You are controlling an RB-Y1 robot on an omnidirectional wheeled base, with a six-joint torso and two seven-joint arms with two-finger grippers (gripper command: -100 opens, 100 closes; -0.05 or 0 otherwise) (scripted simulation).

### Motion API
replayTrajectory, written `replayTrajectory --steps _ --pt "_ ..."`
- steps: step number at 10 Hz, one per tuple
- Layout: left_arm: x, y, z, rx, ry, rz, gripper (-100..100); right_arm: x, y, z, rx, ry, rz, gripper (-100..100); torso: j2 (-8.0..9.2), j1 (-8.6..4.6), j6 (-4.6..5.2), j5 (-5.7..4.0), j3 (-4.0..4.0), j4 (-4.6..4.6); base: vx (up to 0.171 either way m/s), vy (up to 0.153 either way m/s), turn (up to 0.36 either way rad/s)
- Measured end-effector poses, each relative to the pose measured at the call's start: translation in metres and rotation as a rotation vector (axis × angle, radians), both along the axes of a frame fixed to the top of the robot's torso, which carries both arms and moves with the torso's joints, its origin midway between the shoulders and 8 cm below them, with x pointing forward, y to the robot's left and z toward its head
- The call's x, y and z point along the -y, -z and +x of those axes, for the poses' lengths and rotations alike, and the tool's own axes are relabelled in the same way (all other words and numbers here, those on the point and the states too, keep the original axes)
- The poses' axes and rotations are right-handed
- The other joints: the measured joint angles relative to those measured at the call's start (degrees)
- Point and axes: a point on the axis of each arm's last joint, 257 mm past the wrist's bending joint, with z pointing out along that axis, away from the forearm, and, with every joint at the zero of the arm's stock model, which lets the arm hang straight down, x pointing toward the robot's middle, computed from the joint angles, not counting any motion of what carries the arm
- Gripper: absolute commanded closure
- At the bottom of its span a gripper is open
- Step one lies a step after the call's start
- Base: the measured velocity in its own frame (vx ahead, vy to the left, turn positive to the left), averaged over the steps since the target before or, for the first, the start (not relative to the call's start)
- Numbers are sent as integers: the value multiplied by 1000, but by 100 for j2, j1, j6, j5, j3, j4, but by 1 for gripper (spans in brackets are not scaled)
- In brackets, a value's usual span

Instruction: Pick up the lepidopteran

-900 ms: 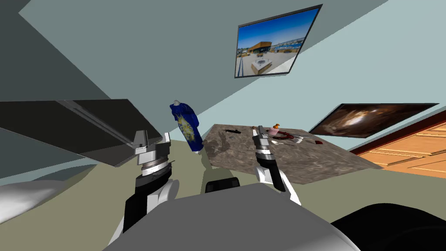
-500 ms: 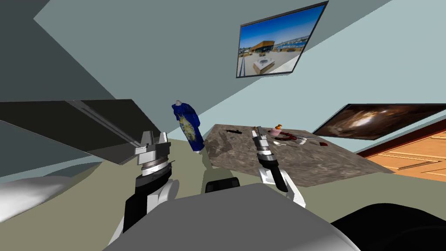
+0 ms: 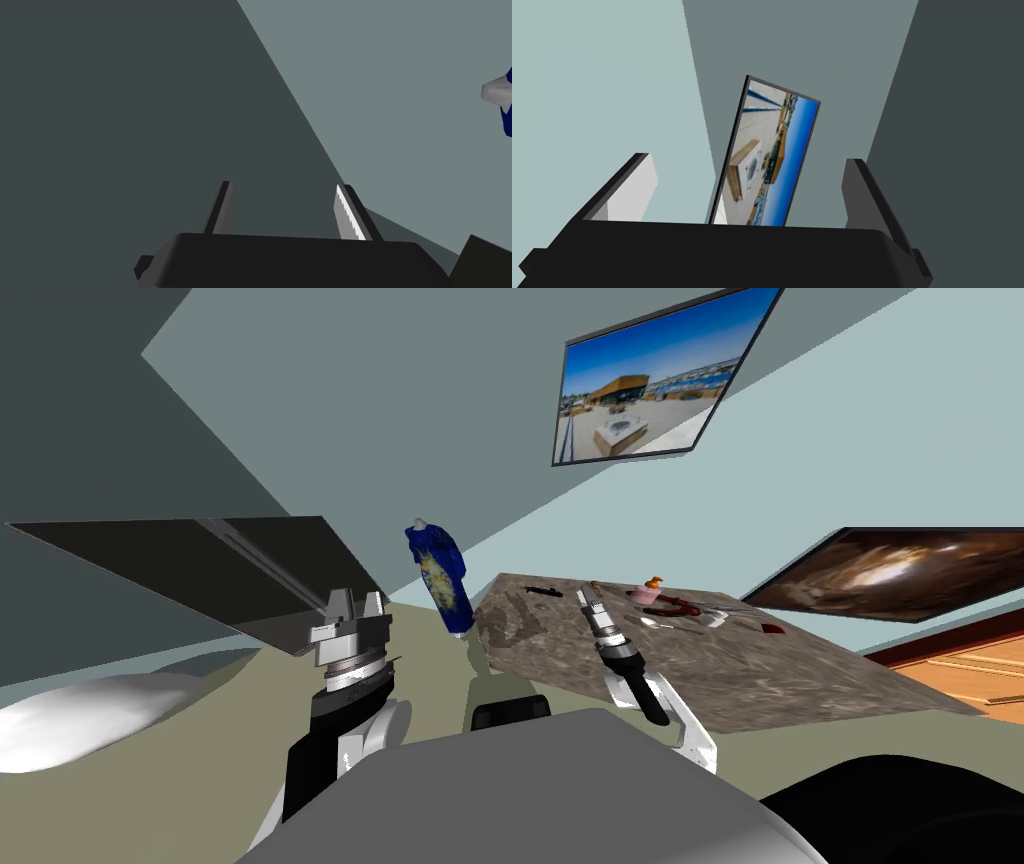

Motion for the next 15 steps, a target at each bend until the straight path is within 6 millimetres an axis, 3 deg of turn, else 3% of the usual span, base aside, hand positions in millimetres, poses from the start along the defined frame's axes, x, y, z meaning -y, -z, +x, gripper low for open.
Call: replayTrajectory --steps 5,15 --pt "0 0 0 0 0 0 0 -3 23 6 -34 -23 -240 -100 7 1 0 0 4 2 20 38 104" --pt "0 0 0 0 0 0 0 12 88 13 -123 -85 -699 -100 10 3 3 1 5 2 18 38 77"
